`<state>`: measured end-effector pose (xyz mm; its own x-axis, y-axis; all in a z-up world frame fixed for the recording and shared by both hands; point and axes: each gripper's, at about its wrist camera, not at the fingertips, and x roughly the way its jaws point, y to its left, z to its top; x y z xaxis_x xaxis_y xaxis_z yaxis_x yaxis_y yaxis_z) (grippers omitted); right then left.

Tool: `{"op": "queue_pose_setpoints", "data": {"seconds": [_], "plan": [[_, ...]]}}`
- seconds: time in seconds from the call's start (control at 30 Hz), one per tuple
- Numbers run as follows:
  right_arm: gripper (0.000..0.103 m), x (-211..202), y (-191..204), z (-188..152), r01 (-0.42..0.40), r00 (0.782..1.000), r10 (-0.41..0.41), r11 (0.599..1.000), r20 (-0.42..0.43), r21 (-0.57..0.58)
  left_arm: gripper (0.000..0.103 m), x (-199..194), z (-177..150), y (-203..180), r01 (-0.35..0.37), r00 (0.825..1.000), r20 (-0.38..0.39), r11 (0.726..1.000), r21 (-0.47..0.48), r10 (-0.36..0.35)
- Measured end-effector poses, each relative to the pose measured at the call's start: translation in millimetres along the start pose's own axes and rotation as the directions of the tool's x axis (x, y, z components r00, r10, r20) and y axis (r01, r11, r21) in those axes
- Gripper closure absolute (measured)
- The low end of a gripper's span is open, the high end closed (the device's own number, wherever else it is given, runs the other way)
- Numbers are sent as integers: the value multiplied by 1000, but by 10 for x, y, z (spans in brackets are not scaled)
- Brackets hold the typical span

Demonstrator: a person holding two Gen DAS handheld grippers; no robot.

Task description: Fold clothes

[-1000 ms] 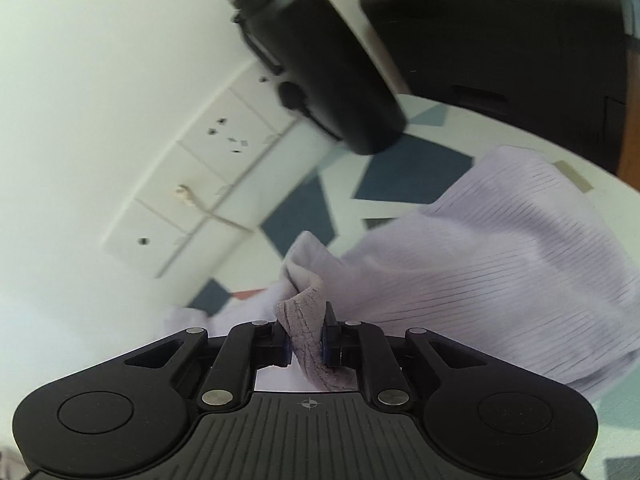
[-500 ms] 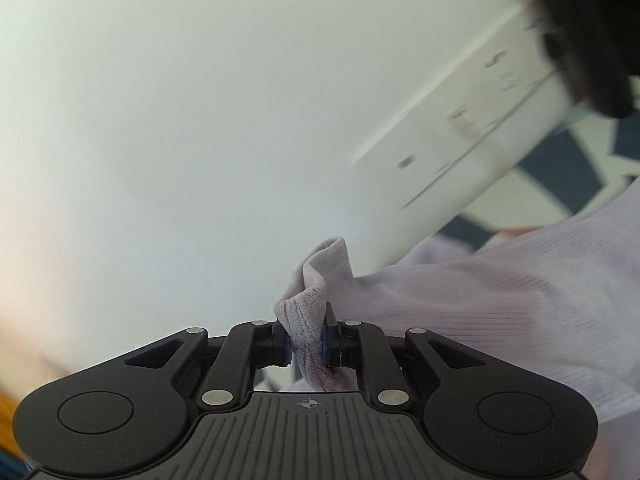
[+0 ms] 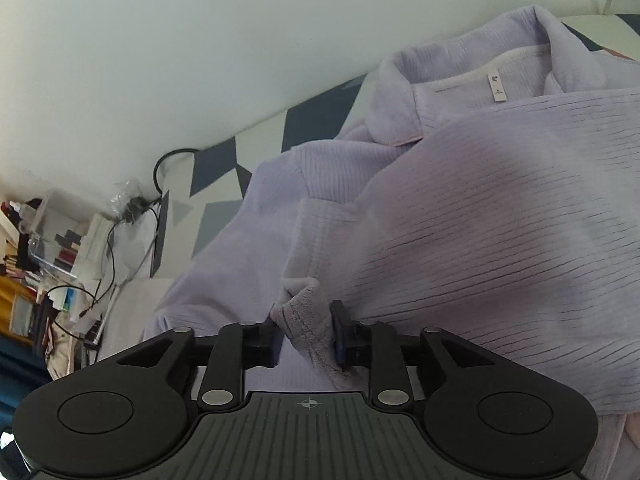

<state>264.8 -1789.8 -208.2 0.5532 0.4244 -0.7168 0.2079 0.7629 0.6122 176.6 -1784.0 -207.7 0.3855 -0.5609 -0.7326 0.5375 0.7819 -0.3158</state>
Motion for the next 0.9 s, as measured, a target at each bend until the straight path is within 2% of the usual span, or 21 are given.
{"op": "queue_pose_setpoints", "data": {"seconds": [0.03, 0.07, 0.17, 0.27, 0.3, 0.4, 0.5, 0.57, 0.63, 0.67, 0.73, 0.77, 0.9], "plan": [[57, -53, -7, -5, -11, 1000, 11, 1000, 4, 6, 19, -17, 22, -20, 33, 999, -4, 999, -8, -33], [46, -116, -18, -4, -24, 1000, 24, 1000, 12, 11, 22, -34, 44, -39, 66, 998, -7, 998, -17, -66], [40, -500, -129, 35, -75, 992, 75, 997, 100, -9, 24, 10, 166, -240, 167, 985, -37, 986, -10, -168], [39, -1029, -434, 43, -49, 974, 46, 999, 223, 9, 24, 176, 273, -448, 216, 973, -77, 976, -20, -217], [39, -1232, -594, 9, -19, 965, 12, 1000, 263, 25, 24, 244, 301, -518, 227, 969, -92, 973, -24, -229], [39, -1809, -1086, -178, 107, 919, -136, 990, 371, 96, 24, 508, 366, -727, 218, 964, -151, 976, -7, -217], [39, -2336, -1545, -424, 225, 851, -289, 955, 439, 192, 24, 750, 331, -849, 135, 972, -197, 991, 9, -130], [39, -2649, -1812, -596, 281, 804, -374, 924, 463, 259, 24, 795, 318, -903, 105, 979, -177, 994, 11, -101], [39, -2828, -2034, -768, 315, 785, -419, 904, 457, 288, 24, 822, 310, -969, 89, 981, -174, 996, 31, -82], [39, -2861, -2107, -834, 337, 780, -439, 895, 446, 291, 28, 836, 306, -1003, 81, 982, -172, 996, 41, -73], [39, -2843, -2193, -946, 387, 776, -469, 882, 421, 270, 91, 835, 311, -1056, 9, 988, -156, 996, 85, 4], [39, -2784, -2196, -995, 412, 777, -477, 878, 410, 241, 94, 829, 327, -1038, 11, 988, -152, 997, 72, 0], [39, -2435, -2042, -1000, 487, 776, -487, 866, 402, 108, 96, 754, 373, -1023, -3, 994, -109, 998, 59, 10]]}}
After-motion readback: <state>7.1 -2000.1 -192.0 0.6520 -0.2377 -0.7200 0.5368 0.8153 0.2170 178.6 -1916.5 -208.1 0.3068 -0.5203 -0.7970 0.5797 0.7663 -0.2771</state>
